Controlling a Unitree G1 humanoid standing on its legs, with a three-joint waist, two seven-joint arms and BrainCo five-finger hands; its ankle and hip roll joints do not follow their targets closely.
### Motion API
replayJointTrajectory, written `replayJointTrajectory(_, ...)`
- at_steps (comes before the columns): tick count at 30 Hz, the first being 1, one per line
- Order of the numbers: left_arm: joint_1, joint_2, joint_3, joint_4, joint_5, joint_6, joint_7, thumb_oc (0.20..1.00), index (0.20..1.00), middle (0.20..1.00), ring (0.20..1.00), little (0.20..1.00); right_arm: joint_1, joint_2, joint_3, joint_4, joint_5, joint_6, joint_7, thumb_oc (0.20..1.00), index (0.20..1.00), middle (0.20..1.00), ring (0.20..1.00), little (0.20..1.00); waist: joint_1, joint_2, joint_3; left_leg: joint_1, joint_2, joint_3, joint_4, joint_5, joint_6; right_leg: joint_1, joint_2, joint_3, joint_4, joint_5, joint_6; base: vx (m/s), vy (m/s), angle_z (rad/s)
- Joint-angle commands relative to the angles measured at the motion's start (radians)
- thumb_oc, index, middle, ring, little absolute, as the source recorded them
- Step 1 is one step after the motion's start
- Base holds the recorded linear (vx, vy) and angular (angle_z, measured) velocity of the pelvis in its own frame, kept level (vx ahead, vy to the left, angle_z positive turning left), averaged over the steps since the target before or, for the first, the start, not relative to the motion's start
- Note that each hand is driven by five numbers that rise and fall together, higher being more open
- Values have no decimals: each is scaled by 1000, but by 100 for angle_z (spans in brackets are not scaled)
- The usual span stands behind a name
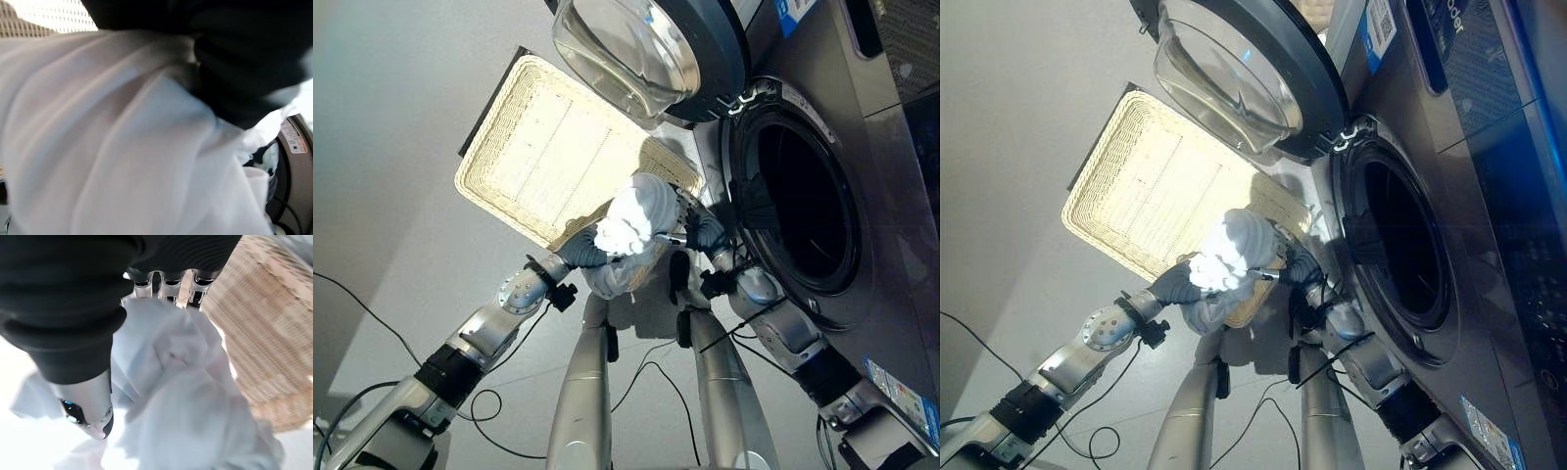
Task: Put the clothes into the washing machine.
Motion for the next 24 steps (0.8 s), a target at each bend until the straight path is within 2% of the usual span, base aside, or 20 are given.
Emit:
replayJointTrajectory(1,-28,-27,-26,-117,-75,-12,-62,200,200,200,200,200,-14,-4,47,-87,38,-14,29,1000,1000,1000,1000,1000,-51,-15,-14,47,-79,56,2,-72,37,128,-1,-37,-277,177,113,-3,22,-3)
replayJointTrajectory(3,-35,-26,-36,-113,-81,-7,-73,200,200,200,200,200,-18,-4,55,-84,37,-16,31,1000,1000,1000,1000,1000,-51,-16,-14,46,-78,56,1,-72,36,127,-2,-36,-278,178,113,0,0,0)
replayJointTrajectory(4,-48,-26,-52,-110,-100,16,-108,200,200,200,200,200,-29,-6,69,-81,51,-11,29,1000,1000,1000,1000,1000,-52,-19,-14,47,-78,57,-2,-69,35,128,-1,-34,-281,181,114,0,0,0)
replayJointTrajectory(13,-64,-25,-93,-124,-175,82,-266,200,200,200,200,200,-52,-16,95,-47,116,-6,26,1000,1000,1000,1000,1000,-51,-25,-14,50,-71,65,-11,-68,32,128,0,-37,-286,185,116,0,-1,-1)
replayJointTrajectory(21,-85,-16,-151,-112,-133,166,-295,200,200,200,200,200,-56,-8,113,-47,254,-27,86,1000,1000,1000,1000,1000,-52,-32,-14,45,-72,56,-10,-68,30,125,0,-35,-289,190,118,0,0,0)
replayJointTrajectory(24,-88,-9,-161,-104,-129,176,-305,200,200,200,200,200,-57,-8,118,-42,267,-33,92,1000,1000,1000,1000,1000,-52,-32,-14,44,-72,56,-11,-67,30,123,1,-34,-290,192,118,0,0,0)
